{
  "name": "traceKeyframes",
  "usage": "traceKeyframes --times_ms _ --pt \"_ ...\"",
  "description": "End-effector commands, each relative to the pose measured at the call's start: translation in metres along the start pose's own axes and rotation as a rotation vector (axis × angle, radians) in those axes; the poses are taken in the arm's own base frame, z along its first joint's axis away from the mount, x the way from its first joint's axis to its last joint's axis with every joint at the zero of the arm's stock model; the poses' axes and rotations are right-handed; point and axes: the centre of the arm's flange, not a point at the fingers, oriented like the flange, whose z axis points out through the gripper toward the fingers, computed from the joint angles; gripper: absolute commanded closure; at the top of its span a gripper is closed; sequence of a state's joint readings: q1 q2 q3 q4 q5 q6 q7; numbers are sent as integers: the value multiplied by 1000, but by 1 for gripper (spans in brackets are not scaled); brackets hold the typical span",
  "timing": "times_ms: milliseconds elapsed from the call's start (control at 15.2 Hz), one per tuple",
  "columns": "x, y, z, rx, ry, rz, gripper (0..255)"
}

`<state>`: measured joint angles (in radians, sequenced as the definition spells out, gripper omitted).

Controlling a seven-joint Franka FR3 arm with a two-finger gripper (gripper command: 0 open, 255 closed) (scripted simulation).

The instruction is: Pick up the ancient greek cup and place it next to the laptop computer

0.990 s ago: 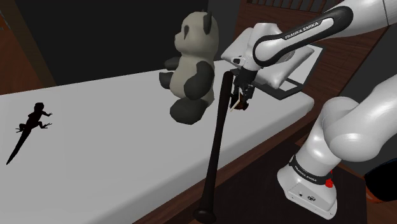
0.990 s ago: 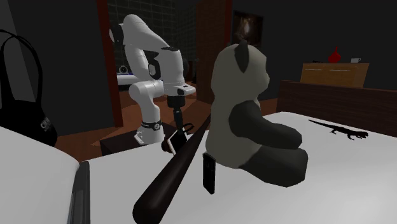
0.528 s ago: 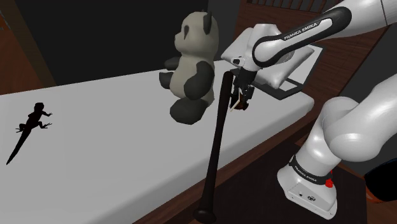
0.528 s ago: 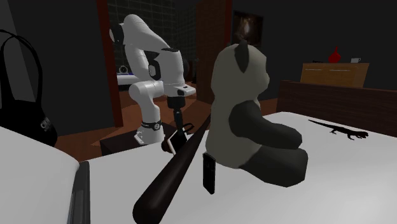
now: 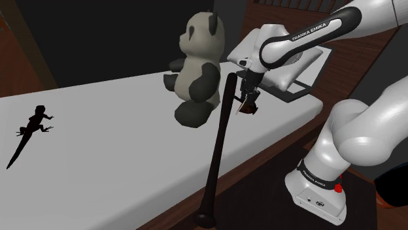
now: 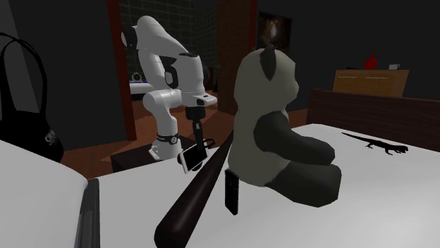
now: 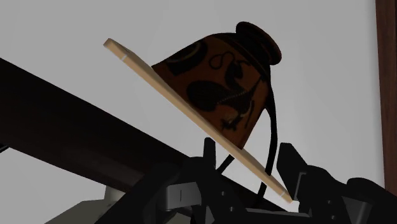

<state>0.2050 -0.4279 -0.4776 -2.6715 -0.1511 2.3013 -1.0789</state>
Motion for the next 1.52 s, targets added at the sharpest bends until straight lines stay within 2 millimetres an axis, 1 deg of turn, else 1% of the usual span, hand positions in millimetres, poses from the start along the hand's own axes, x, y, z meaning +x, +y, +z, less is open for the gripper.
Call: traceKeyframes --times_ms 0,66,1452 --pt "-1 0 1 1 -2 2 255" --pt "-1 0 1 1 -2 2 255" --pt "8 -1 -109 1 -2 2 255"
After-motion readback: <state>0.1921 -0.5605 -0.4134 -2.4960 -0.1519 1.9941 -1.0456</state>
